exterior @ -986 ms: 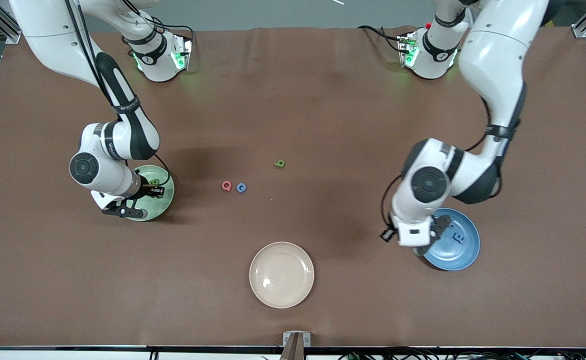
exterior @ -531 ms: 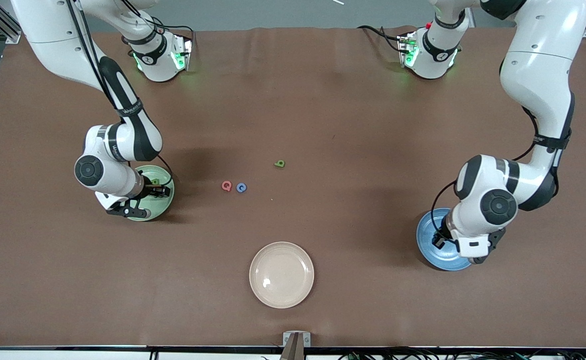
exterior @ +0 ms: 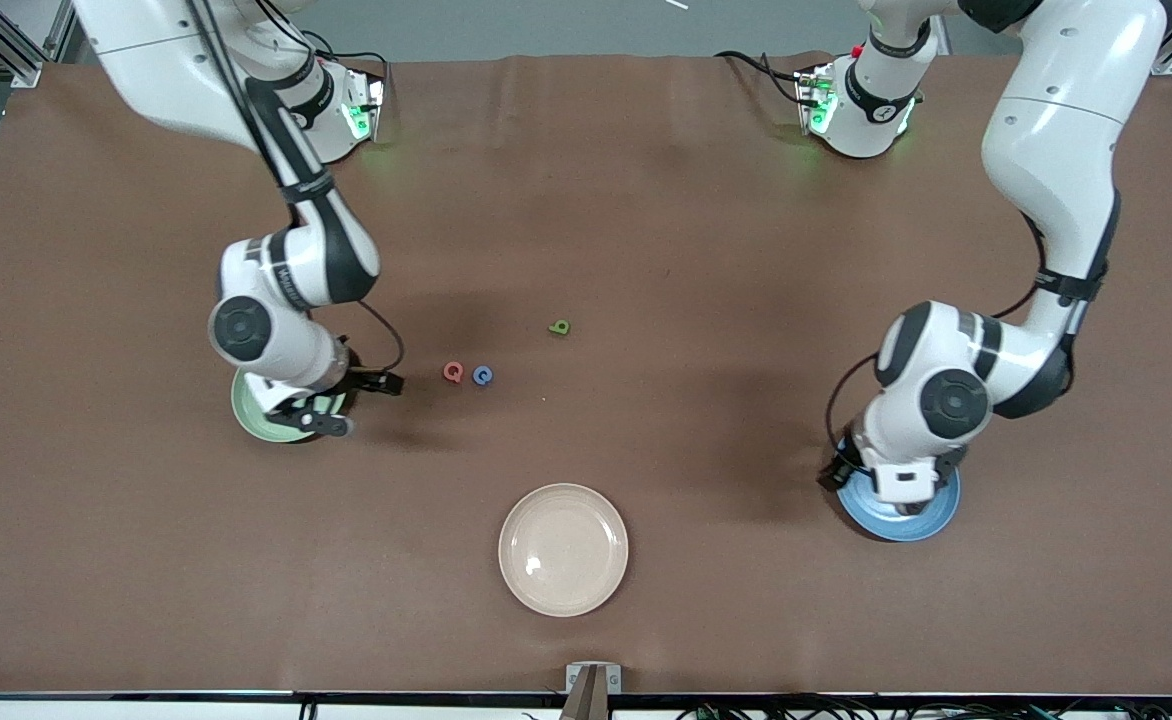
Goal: Sort upper and lower case letters into plates
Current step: 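Grasp the pink q with the right gripper while the left gripper grasps green a, then drop the q on the green plate while the left gripper drops a on blue plate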
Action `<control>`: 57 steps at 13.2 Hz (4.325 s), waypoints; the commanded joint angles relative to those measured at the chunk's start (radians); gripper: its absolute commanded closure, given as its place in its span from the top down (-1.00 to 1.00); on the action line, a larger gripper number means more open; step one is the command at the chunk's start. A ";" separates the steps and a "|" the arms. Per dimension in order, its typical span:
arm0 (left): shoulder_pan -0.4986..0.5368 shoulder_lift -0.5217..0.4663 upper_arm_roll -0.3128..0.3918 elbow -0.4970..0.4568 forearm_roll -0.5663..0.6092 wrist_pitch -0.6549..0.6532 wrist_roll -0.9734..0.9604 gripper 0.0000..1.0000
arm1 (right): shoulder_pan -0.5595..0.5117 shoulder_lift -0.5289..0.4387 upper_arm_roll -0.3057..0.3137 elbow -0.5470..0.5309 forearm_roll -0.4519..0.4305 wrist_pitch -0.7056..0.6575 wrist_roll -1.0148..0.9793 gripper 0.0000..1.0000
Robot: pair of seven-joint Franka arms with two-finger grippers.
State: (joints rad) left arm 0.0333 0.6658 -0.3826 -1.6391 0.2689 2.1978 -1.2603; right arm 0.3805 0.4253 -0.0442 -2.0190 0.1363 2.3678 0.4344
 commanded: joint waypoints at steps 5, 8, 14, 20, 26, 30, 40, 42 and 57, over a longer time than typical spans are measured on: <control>-0.027 -0.017 -0.277 -0.117 0.000 0.049 -0.416 0.98 | 0.158 0.062 -0.008 -0.082 0.011 0.243 0.122 1.00; -0.165 0.035 -0.282 -0.116 0.000 0.134 -0.685 0.95 | 0.169 0.073 -0.008 -0.095 0.011 0.257 0.130 1.00; -0.380 0.104 -0.201 -0.104 0.009 0.339 -1.022 0.57 | 0.167 0.073 -0.008 -0.099 0.008 0.251 0.124 1.00; -0.480 0.152 -0.137 -0.064 0.004 0.364 -1.104 0.29 | 0.167 0.073 -0.011 -0.121 -0.012 0.257 0.095 0.78; -0.495 0.195 -0.131 -0.004 0.009 0.364 -1.099 0.10 | 0.158 0.075 -0.013 -0.119 -0.029 0.258 0.087 0.44; -0.493 0.195 -0.131 -0.004 0.012 0.364 -1.097 -0.21 | 0.159 0.073 -0.013 -0.119 -0.027 0.254 0.093 -0.56; -0.493 0.190 -0.087 0.013 0.013 0.359 -1.077 -0.79 | -0.115 -0.103 -0.017 -0.073 -0.027 -0.079 -0.331 -1.00; -0.487 0.172 -0.085 0.030 0.015 0.340 -1.076 -0.99 | -0.222 -0.114 -0.019 -0.084 -0.029 -0.094 -0.509 -1.00; -0.049 -0.072 -0.098 0.090 0.058 -0.082 -0.376 -1.00 | -0.370 -0.069 -0.019 -0.224 -0.049 0.080 -0.684 -0.58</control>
State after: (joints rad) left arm -0.0828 0.6147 -0.4668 -1.5248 0.3367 2.1264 -1.7439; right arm 0.0263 0.3625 -0.0760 -2.2253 0.0957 2.4333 -0.2474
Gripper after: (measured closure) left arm 0.744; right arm 0.643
